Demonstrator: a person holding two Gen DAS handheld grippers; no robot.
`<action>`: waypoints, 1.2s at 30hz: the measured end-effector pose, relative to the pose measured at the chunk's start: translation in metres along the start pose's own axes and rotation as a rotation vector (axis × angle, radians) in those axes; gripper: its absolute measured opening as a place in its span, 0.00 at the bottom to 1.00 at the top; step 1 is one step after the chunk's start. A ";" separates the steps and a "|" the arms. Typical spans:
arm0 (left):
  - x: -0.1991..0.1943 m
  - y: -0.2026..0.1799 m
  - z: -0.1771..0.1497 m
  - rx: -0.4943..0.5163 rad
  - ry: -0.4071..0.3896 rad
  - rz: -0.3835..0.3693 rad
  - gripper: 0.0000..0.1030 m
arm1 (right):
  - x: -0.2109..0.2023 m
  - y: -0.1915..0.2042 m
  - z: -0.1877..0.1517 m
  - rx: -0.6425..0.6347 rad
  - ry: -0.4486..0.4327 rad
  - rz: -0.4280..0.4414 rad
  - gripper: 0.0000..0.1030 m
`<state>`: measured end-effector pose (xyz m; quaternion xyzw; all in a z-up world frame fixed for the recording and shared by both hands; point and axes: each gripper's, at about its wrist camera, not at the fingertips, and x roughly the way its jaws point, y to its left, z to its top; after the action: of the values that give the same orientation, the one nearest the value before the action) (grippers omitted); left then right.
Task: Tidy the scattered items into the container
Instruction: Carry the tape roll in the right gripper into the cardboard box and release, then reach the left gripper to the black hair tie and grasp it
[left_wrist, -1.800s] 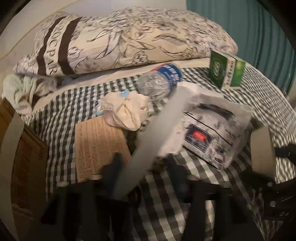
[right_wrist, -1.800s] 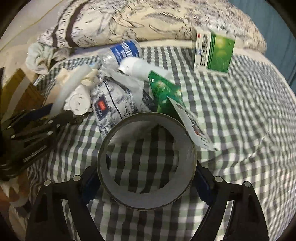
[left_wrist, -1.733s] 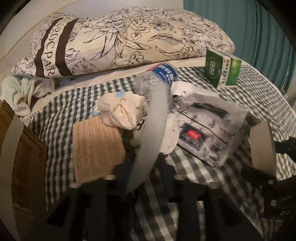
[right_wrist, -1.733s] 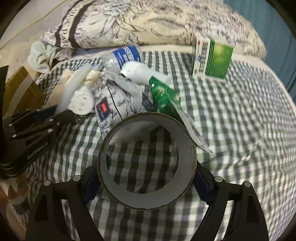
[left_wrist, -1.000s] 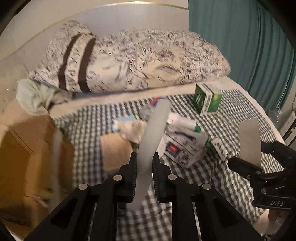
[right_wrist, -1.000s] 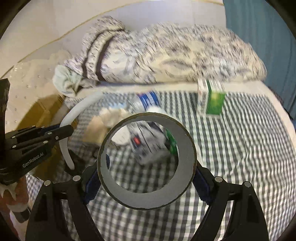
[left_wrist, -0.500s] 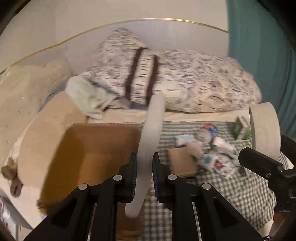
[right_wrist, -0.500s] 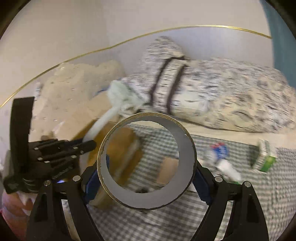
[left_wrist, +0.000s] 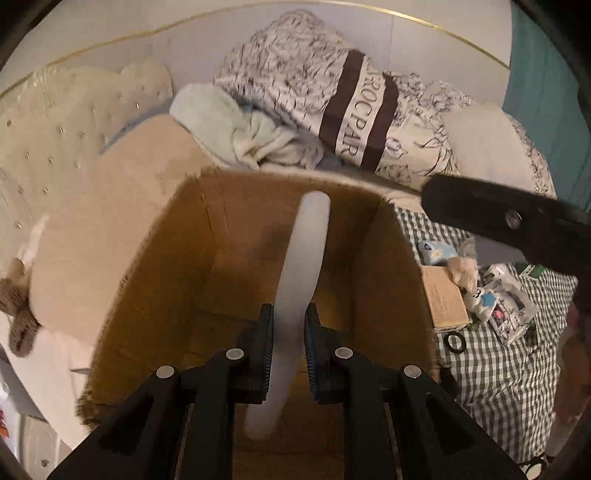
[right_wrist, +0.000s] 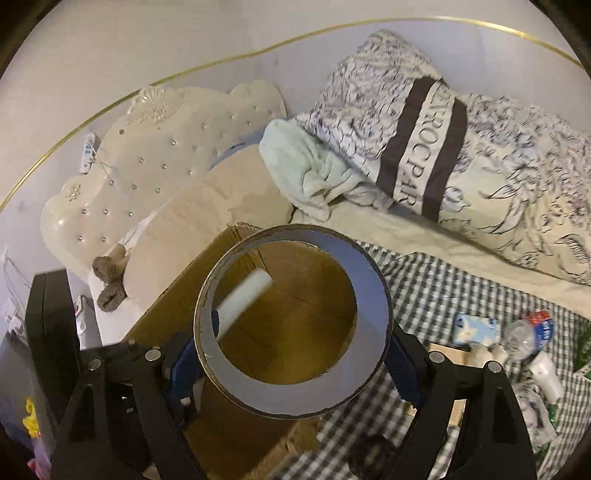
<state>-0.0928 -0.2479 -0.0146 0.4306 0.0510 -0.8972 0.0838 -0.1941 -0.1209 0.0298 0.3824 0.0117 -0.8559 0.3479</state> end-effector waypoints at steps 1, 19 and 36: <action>0.004 0.002 0.000 -0.002 0.006 -0.008 0.24 | 0.010 -0.002 0.002 0.002 0.014 0.010 0.83; -0.012 -0.041 0.008 0.069 -0.061 -0.001 0.92 | -0.048 -0.052 -0.003 0.042 -0.203 -0.115 0.89; -0.003 -0.225 -0.031 0.165 -0.042 -0.152 0.99 | -0.197 -0.223 -0.136 0.213 -0.177 -0.495 0.90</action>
<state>-0.1113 -0.0222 -0.0274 0.4121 0.0080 -0.9109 -0.0192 -0.1491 0.2024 0.0094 0.3259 -0.0157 -0.9414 0.0860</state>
